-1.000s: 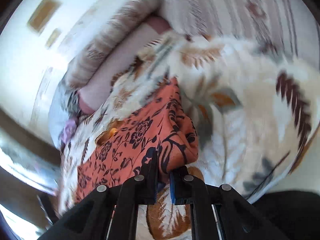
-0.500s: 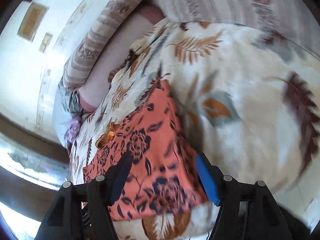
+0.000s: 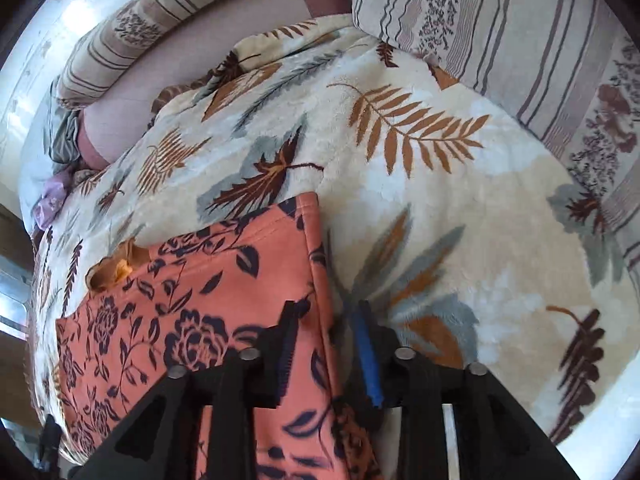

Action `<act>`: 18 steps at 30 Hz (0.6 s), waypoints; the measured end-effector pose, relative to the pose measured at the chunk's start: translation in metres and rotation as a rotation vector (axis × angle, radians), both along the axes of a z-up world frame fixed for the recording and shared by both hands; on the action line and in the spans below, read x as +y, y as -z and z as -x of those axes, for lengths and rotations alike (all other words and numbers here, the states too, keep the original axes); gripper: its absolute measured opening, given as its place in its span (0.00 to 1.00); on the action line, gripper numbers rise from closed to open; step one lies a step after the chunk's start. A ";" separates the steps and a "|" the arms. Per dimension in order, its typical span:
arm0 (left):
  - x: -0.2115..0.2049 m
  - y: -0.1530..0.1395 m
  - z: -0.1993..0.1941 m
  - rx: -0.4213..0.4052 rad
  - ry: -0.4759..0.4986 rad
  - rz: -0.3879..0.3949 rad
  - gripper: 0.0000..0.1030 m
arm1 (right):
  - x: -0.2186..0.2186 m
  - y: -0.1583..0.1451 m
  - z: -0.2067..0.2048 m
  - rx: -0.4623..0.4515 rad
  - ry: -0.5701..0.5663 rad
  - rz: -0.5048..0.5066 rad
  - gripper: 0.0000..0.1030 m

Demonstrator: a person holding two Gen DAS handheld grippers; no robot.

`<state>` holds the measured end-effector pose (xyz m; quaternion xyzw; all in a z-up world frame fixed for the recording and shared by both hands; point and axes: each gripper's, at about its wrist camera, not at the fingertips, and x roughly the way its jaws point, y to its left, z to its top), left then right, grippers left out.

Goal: Fold small clothes

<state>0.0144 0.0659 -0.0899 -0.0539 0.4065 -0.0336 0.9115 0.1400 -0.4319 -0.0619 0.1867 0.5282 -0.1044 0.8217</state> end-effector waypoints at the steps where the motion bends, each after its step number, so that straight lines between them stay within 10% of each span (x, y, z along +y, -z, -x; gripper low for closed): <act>1: 0.013 0.006 0.004 0.016 -0.048 0.009 0.82 | 0.005 -0.007 0.008 -0.025 0.002 -0.004 0.36; 3: 0.039 0.035 0.006 0.105 -0.144 0.033 0.84 | 0.023 -0.028 0.020 -0.102 -0.027 -0.059 0.38; 5: 0.053 0.067 0.003 0.239 -0.174 0.072 0.82 | 0.047 -0.047 0.036 -0.185 -0.088 -0.103 0.73; 8: 0.041 0.054 0.004 0.208 -0.087 0.053 0.31 | 0.089 -0.053 0.051 -0.241 -0.219 -0.138 0.78; 12: 0.044 0.035 0.002 0.207 -0.071 0.088 0.08 | 0.116 -0.017 0.046 -0.137 -0.270 -0.133 0.78; 15: 0.051 0.019 0.001 0.220 -0.063 0.127 0.18 | 0.117 0.008 0.048 -0.090 -0.261 -0.158 0.78; 18: 0.057 -0.007 -0.005 0.115 -0.084 0.131 0.73 | 0.111 0.033 0.054 -0.058 -0.250 -0.170 0.78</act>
